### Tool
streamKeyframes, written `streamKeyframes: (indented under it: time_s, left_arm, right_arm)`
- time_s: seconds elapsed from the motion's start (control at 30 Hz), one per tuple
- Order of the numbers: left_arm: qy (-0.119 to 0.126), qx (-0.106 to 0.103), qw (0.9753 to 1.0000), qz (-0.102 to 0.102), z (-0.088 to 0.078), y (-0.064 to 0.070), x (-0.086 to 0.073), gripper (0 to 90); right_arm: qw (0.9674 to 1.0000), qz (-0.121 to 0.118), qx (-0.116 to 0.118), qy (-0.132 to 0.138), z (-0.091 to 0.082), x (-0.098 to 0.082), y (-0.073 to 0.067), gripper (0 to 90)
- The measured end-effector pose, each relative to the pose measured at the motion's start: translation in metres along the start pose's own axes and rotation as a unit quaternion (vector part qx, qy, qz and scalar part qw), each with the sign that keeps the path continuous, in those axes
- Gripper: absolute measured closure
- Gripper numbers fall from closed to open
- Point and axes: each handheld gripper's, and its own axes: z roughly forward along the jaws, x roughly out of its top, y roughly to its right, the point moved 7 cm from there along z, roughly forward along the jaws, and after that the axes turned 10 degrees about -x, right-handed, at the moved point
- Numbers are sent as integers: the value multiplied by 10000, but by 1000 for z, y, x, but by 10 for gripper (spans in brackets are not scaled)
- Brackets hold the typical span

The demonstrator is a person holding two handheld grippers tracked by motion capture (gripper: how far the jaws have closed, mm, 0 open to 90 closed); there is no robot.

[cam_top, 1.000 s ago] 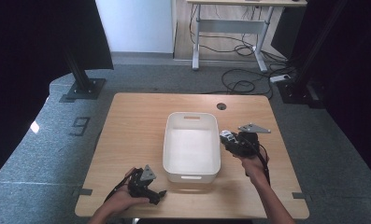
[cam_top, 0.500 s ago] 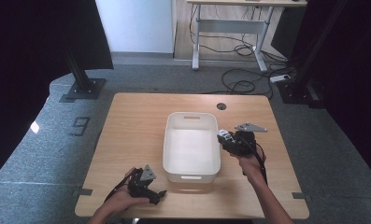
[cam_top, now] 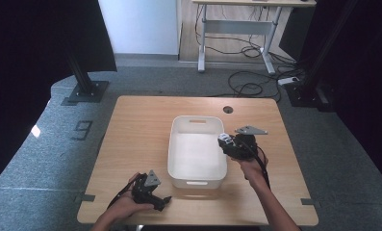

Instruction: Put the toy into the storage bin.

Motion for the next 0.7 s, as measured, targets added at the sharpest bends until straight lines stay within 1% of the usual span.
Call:
streamKeyframes:
  time_s: [0.7]
  left_arm:
    - [-1, 3, 10000, 1, 0, 0, 0, 0]
  right_arm:
    - [10000, -22, 69, -38, 8, 7, -13, 502]
